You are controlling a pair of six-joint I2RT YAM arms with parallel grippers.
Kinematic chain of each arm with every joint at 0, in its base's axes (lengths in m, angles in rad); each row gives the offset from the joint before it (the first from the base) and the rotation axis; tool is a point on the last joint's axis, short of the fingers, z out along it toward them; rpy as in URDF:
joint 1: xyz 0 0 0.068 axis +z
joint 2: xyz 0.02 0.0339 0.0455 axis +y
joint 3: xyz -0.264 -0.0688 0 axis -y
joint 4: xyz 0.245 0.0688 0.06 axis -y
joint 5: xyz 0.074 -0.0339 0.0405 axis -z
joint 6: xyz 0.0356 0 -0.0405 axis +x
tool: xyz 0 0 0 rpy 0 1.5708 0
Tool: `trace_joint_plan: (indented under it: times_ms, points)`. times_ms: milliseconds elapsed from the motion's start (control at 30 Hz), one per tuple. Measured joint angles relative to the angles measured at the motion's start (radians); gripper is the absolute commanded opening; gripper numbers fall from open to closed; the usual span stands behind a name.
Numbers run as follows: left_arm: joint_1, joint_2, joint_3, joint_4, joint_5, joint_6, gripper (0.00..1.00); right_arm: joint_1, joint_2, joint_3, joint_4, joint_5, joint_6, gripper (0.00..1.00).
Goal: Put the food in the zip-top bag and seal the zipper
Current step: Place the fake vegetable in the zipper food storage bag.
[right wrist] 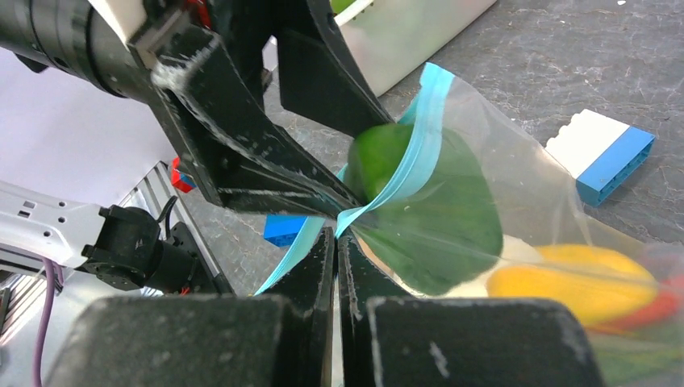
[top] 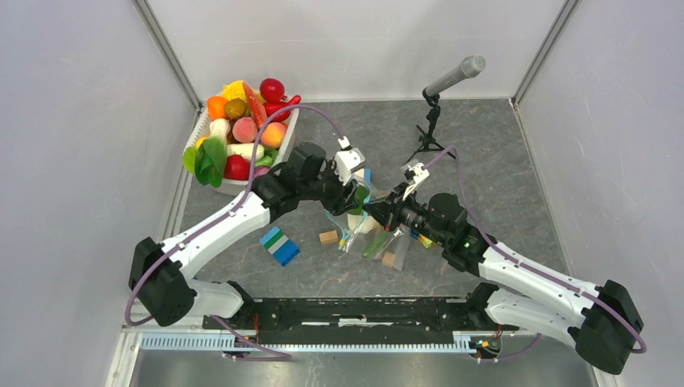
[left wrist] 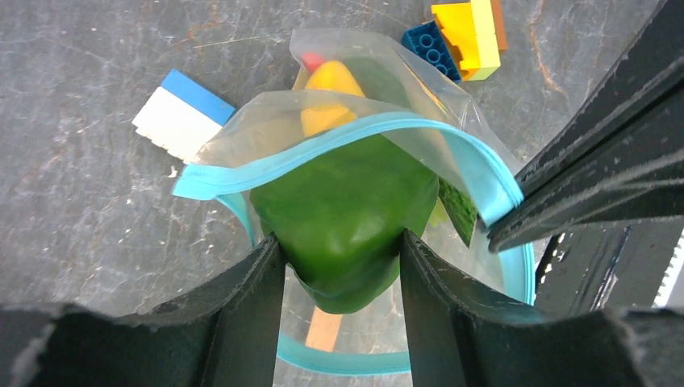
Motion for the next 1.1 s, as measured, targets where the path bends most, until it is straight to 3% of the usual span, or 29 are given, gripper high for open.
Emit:
trace_joint_plan:
  times_ms: [67, 300, 467, 767, 900, 1100]
  points:
    - [-0.010, 0.019, 0.001, 0.018, 0.008, -0.022, 0.49, 0.000, 0.000, 0.000, 0.003, 0.001, 0.000, 0.04]
    - [-0.019, 0.065, 0.000, 0.088, 0.080, -0.114, 0.70, 0.000, -0.026, -0.029, 0.022, 0.029, 0.013, 0.04]
    - [-0.018, 0.065, 0.000, 0.164, 0.141, -0.171, 0.76, 0.000, -0.098, -0.100, 0.092, 0.043, 0.040, 0.04]
    - [-0.014, 0.059, 0.016, 0.166, 0.245, -0.199, 0.75, -0.014, -0.181, -0.175, 0.224, 0.002, 0.052, 0.01]
    - [-0.014, -0.023, 0.018, 0.144, 0.241, -0.208, 0.83, -0.034, -0.247, -0.230, 0.304, -0.006, 0.025, 0.00]
    - [-0.019, -0.334, 0.017, 0.182, 0.129, -0.212, 0.96, -0.042, -0.327, -0.303, 0.477, -0.041, -0.014, 0.01]
